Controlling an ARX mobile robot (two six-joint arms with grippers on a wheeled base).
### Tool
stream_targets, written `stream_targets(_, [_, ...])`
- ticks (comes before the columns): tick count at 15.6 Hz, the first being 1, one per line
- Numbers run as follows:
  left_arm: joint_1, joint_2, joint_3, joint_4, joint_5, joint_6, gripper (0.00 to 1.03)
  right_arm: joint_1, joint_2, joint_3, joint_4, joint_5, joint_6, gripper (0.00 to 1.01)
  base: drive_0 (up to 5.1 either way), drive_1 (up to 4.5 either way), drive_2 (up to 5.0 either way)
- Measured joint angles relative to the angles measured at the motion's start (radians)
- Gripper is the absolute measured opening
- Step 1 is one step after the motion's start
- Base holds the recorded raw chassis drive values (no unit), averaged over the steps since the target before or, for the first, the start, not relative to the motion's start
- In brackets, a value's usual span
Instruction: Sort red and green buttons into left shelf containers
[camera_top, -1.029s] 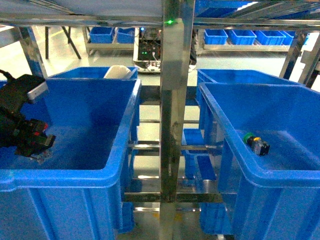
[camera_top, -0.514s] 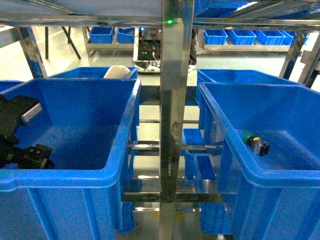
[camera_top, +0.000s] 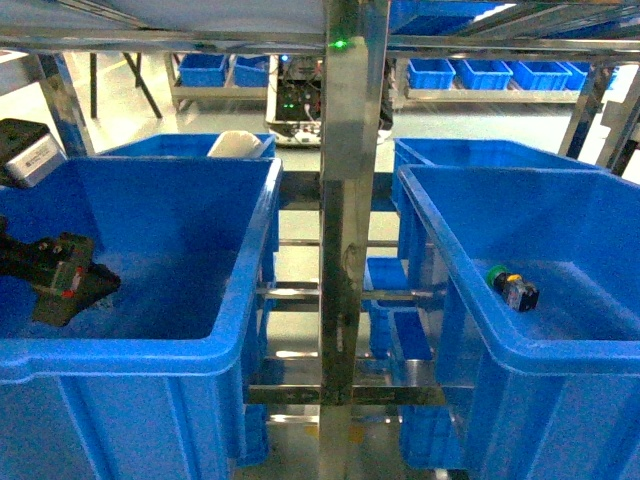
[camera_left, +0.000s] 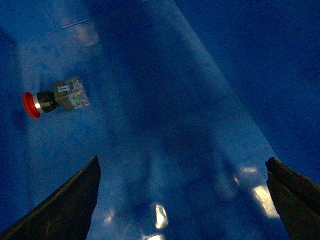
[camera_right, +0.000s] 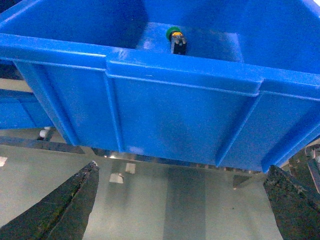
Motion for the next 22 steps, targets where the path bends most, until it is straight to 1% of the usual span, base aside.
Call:
stream_targets(2, [0.003, -0.126, -0.091, -0.003, 0.026, 0.016, 0.98, 0.000, 0.000, 0.000, 0.000, 0.000, 0.000, 0.98, 0.0, 0.00, 0.0])
stream_targets(3, [0.006, -0.177, -0.117, -0.011, 0.039, 0.016, 0.98, 0.000, 0.000, 0.000, 0.000, 0.000, 0.000, 0.98, 0.0, 0.00, 0.0])
stream_targets(4, [0.014, -0.233, -0.125, -0.034, 0.072, -0.004, 0.98, 0.000, 0.000, 0.000, 0.000, 0.000, 0.000, 0.98, 0.0, 0.00, 0.0])
stream_targets(5, [0.026, -0.317, -0.127, -0.043, 0.101, -0.040, 0.98, 0.000, 0.000, 0.000, 0.000, 0.000, 0.000, 0.98, 0.0, 0.00, 0.0])
stream_targets(7, [0.063, -0.548, -0.157, -0.087, 0.136, -0.137, 0.98, 0.000, 0.000, 0.000, 0.000, 0.000, 0.000, 0.98, 0.0, 0.00, 0.0])
stream_targets(8, [0.067, -0.665, -0.204, -0.116, 0.117, -0.169, 0.98, 0.000, 0.000, 0.000, 0.000, 0.000, 0.000, 0.98, 0.0, 0.00, 0.0])
stream_targets(9, [0.064, -0.766, -0.252, -0.169, 0.129, -0.210, 0.98, 0.000, 0.000, 0.000, 0.000, 0.000, 0.000, 0.98, 0.0, 0.00, 0.0])
stream_targets(10, [0.044, -0.892, -0.309, -0.227, 0.085, -0.246, 0.98, 0.000, 0.000, 0.000, 0.000, 0.000, 0.000, 0.98, 0.0, 0.00, 0.0])
stream_targets(11, [0.037, -1.017, -0.347, -0.282, 0.074, -0.294, 0.98, 0.000, 0.000, 0.000, 0.000, 0.000, 0.000, 0.98, 0.0, 0.00, 0.0])
stream_targets(12, [0.023, -1.117, -0.366, -0.294, 0.062, -0.358, 0.98, 0.000, 0.000, 0.000, 0.000, 0.000, 0.000, 0.98, 0.0, 0.00, 0.0])
stream_targets(13, [-0.014, -1.222, -0.383, -0.320, 0.013, -0.404, 0.98, 0.000, 0.000, 0.000, 0.000, 0.000, 0.000, 0.98, 0.0, 0.00, 0.0])
stream_targets(14, [-0.055, -1.316, -0.400, -0.362, -0.004, -0.444, 0.98, 0.000, 0.000, 0.000, 0.000, 0.000, 0.000, 0.98, 0.0, 0.00, 0.0])
stream_targets(15, [-0.089, -1.366, -0.405, -0.349, -0.027, -0.470, 0.98, 0.000, 0.000, 0.000, 0.000, 0.000, 0.000, 0.98, 0.0, 0.00, 0.0])
stream_targets(16, [-0.106, -1.382, -0.398, -0.335, -0.032, -0.483, 0.98, 0.000, 0.000, 0.000, 0.000, 0.000, 0.000, 0.98, 0.0, 0.00, 0.0])
stream_targets(18, [-0.106, -1.370, -0.400, -0.342, -0.041, -0.489, 0.98, 0.000, 0.000, 0.000, 0.000, 0.000, 0.000, 0.98, 0.0, 0.00, 0.0])
stream_targets(19, [-0.138, -1.435, -0.460, -0.212, -0.180, -0.434, 0.87, 0.003, 0.015, -0.031, 0.128, 0.006, 0.024, 0.96, 0.0, 0.00, 0.0])
stream_targets(20, [-0.073, -1.516, -0.533, -0.178, -0.225, -0.371, 0.75, 0.041, -0.003, -0.116, 0.377, 0.070, 0.106, 0.83, 0.0, 0.00, 0.0])
stream_targets(21, [-0.047, -1.547, -0.570, -0.159, -0.270, -0.347, 0.62, 0.095, -0.066, -0.120, 0.584, 0.120, 0.191, 0.70, 0.0, 0.00, 0.0])
stream_targets(22, [-0.056, -1.555, -0.599, -0.144, -0.246, -0.328, 0.49, 0.137, -0.198, -0.120, 0.568, 0.140, 0.238, 0.57, 0.0, 0.00, 0.0])
